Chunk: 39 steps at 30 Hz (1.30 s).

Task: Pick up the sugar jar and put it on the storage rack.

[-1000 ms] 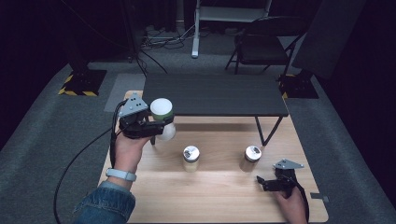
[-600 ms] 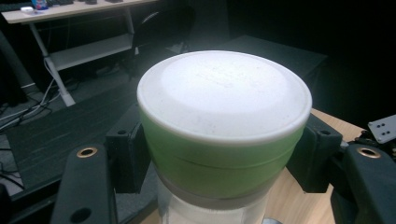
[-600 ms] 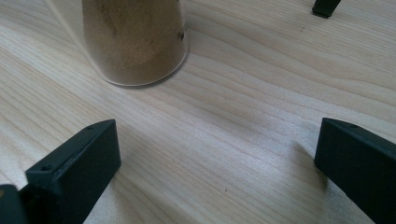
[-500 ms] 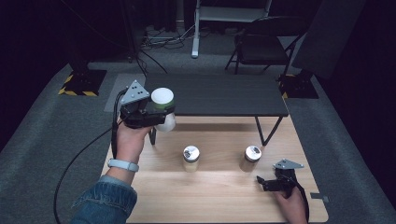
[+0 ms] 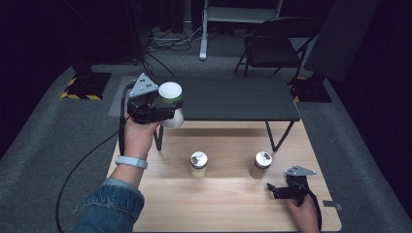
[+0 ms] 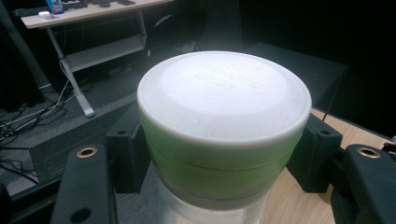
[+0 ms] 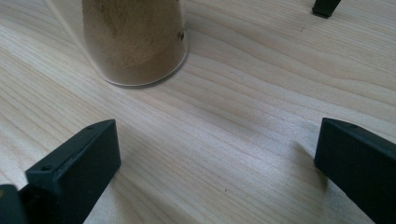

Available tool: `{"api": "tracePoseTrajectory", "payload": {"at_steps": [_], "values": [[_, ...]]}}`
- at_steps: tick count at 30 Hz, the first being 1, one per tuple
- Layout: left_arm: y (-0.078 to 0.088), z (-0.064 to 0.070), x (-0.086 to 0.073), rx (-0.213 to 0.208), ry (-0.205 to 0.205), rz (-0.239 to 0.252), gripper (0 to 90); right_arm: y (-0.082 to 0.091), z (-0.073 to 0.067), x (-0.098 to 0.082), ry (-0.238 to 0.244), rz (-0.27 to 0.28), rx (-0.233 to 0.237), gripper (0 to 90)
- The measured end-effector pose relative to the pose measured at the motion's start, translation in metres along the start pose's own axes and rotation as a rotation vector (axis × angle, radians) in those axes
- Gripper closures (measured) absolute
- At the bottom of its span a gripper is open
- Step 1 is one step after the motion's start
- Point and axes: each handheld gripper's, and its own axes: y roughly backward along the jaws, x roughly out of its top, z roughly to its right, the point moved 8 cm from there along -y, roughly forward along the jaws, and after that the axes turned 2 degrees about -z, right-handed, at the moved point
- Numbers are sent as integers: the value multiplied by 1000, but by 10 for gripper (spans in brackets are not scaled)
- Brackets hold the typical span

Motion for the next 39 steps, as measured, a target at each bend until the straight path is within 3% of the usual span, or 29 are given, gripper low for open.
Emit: {"api": "tracePoseTrajectory", "payload": {"at_steps": [5, 9, 14, 22, 33, 39], "values": [[-6, -2, 5, 5, 3, -9, 334, 0, 0, 0, 0, 0, 0, 2], [-10, -7, 5, 1, 28, 2, 335, 0, 0, 0, 0, 0, 0, 2], [-16, -9, 10, 30, 15, -11, 335, 0, 0, 0, 0, 0, 0, 2], [-29, -22, 13, 54, 31, -22, 335, 0, -1, 0, -7, 0, -6, 2], [-44, -28, 12, 88, 35, -45, 335, 0, -1, 0, -7, 0, -6, 2], [-46, -33, 11, 78, 60, -42, 333, 0, -1, 0, -7, 0, -6, 2]]}}
